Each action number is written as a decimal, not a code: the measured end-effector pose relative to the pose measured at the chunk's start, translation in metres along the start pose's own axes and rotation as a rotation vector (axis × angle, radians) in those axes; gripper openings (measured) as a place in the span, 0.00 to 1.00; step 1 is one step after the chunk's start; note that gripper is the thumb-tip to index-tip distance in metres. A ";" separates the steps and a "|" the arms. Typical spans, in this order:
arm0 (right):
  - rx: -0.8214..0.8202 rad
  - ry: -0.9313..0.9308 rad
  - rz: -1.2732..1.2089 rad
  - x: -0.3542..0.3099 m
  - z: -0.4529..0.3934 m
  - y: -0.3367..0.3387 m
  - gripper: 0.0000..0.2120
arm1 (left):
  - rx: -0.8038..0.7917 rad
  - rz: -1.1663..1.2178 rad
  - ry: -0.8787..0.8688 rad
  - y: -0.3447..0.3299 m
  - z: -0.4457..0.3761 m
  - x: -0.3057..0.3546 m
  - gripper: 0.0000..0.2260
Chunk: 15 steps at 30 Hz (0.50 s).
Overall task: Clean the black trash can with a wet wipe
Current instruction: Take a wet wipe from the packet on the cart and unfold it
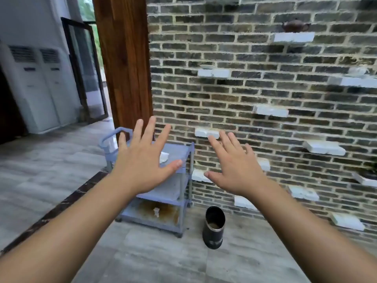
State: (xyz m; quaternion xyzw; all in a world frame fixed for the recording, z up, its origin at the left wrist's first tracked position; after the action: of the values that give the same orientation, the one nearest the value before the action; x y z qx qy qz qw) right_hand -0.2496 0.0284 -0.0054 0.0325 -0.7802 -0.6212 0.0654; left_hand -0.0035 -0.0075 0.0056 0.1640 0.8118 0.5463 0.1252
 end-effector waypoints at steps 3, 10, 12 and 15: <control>-0.066 0.009 -0.013 -0.021 -0.046 -0.030 0.43 | -0.061 -0.068 0.046 -0.027 -0.014 -0.040 0.40; -0.192 0.003 -0.064 -0.058 -0.140 -0.099 0.41 | -0.211 -0.042 0.058 -0.096 -0.056 -0.125 0.41; -0.230 0.005 -0.096 -0.064 -0.160 -0.117 0.40 | -0.254 -0.011 0.054 -0.114 -0.067 -0.140 0.41; -0.287 0.015 -0.134 -0.068 -0.186 -0.140 0.39 | -0.324 0.028 0.058 -0.139 -0.082 -0.157 0.41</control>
State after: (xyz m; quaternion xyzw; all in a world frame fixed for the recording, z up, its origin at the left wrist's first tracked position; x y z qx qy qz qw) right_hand -0.1604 -0.1744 -0.1052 0.0795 -0.6791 -0.7290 0.0336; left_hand 0.0906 -0.1884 -0.0892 0.1370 0.7138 0.6763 0.1192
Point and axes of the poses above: each hand's wrist, its own z-axis away from the middle knuckle, its own y-axis out of the back of the hand, x = y × z, the point moved 1 cm from there along -z, towards the middle knuckle, and after that the axes turned 12 degrees about -x, right-handed, at the moved point
